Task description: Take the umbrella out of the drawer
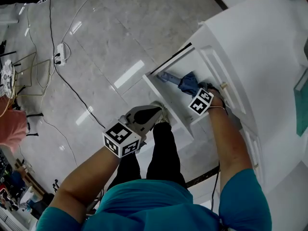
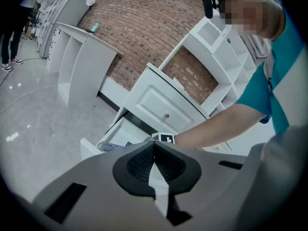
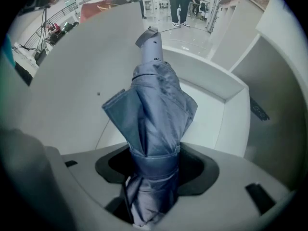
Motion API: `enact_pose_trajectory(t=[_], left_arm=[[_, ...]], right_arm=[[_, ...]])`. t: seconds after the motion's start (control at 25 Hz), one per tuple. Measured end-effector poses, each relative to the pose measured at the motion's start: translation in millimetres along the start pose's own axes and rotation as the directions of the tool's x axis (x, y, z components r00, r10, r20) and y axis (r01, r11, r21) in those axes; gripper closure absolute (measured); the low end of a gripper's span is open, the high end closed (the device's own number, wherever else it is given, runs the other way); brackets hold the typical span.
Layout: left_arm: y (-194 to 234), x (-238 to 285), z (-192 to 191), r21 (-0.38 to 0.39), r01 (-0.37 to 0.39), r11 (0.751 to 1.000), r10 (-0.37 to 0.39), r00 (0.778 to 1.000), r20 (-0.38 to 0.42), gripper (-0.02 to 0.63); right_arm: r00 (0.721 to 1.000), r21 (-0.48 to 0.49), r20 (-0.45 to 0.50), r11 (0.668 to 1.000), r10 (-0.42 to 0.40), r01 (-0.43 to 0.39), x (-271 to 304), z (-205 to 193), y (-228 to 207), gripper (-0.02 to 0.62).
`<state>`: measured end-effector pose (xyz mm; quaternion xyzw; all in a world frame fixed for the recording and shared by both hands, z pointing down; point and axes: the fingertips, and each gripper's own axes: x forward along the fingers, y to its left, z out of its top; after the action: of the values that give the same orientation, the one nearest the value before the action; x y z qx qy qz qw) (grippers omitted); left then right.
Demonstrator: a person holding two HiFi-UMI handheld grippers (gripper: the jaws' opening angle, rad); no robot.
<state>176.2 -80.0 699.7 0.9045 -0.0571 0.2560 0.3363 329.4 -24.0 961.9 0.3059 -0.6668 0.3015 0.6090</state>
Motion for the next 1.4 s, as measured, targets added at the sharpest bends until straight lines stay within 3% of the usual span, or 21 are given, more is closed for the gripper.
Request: enact_pose_trajectory(t=[0.24,0.4,0.68,0.84,1.04,1.4], left_arm=[[-11.3,-41.1,24.4,0.01,-0.02,1.0,0.02,0.999,0.047,0.592],[-13.5,-77.8,48.5,0.018,-0.059,0.998,0.057,0.992,0.112,0.592],[-13.0,-175.0,81.0,-0.004,-0.146,0.989,0.143,0.96,0.24,0.592],[-19.3,-250.4,83.7,-0.027,-0.206,0.978,0.205,0.933,0.297,0.592],[-27.2,-351.8,87.9,-0.05,-0.297,0.954,0.292,0.871,0.396,0.592],[-34.1,-540.6,81.1,-0.114,-0.47,0.875,0.448,0.698,0.559,0.592]], right_arm=[[0.998,0.085,0.067,0.996,-0.001,-0.005,-59.1,15.6,10.9,0.327],[0.994,0.077,0.107,0.997,-0.01,0.002,-106.8,34.5,11.9,0.327],[0.981,0.052,0.189,0.998,-0.031,0.021,-201.5,93.7,25.0,0.327],[0.969,0.048,0.246,0.999,-0.027,0.015,-256.8,138.4,55.4,0.327],[0.939,-0.012,0.345,1.0,-0.001,0.006,-321.7,214.9,95.6,0.327],[0.855,-0.21,0.505,0.978,0.119,-0.012,-448.5,391.7,193.6,0.325]])
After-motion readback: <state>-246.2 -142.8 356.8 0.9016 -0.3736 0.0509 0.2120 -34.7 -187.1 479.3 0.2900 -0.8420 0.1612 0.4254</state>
